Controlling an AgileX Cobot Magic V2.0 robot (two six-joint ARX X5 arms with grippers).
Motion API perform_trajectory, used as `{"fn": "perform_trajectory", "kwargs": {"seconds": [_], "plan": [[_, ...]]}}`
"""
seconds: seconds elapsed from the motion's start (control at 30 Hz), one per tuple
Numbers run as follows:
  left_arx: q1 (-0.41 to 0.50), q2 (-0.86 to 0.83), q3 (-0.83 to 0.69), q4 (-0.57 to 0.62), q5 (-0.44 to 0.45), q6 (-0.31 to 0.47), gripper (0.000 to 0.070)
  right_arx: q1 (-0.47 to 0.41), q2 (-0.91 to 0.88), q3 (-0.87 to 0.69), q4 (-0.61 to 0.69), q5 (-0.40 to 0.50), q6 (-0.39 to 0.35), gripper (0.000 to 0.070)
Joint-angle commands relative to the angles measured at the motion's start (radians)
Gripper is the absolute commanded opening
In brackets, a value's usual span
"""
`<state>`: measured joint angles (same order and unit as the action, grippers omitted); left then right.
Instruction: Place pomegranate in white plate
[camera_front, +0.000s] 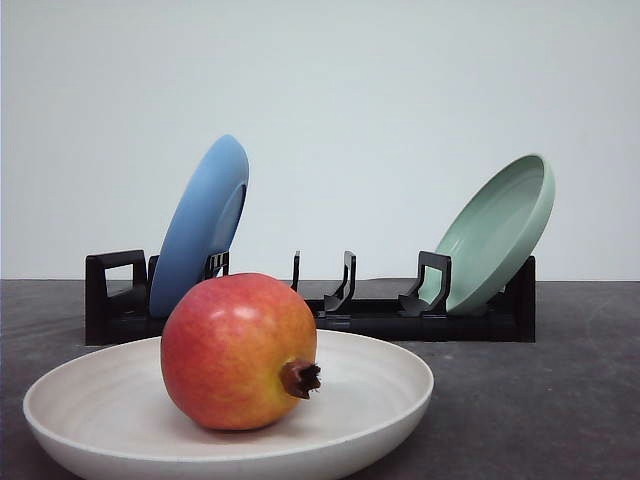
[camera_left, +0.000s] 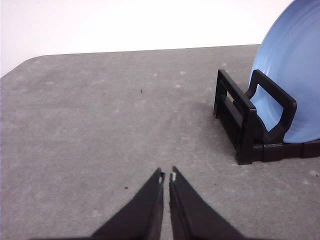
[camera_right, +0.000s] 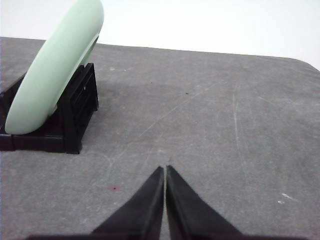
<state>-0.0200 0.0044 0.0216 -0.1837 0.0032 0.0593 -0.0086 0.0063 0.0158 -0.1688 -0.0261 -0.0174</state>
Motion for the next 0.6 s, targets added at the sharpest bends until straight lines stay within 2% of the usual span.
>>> {"fn": "perform_trajectory", "kwargs": {"seconds": [0.0, 0.57], "plan": [[0.0, -0.002, -0.01, -0.004, 0.002, 0.0, 0.0, -0.002, -0.003, -0.004, 0.011, 0.0, 0.01, 0.0], [0.0, -0.002, -0.01, -0.004, 0.002, 0.0, 0.0, -0.002, -0.003, -0.004, 0.011, 0.0, 0.01, 0.0]]}}
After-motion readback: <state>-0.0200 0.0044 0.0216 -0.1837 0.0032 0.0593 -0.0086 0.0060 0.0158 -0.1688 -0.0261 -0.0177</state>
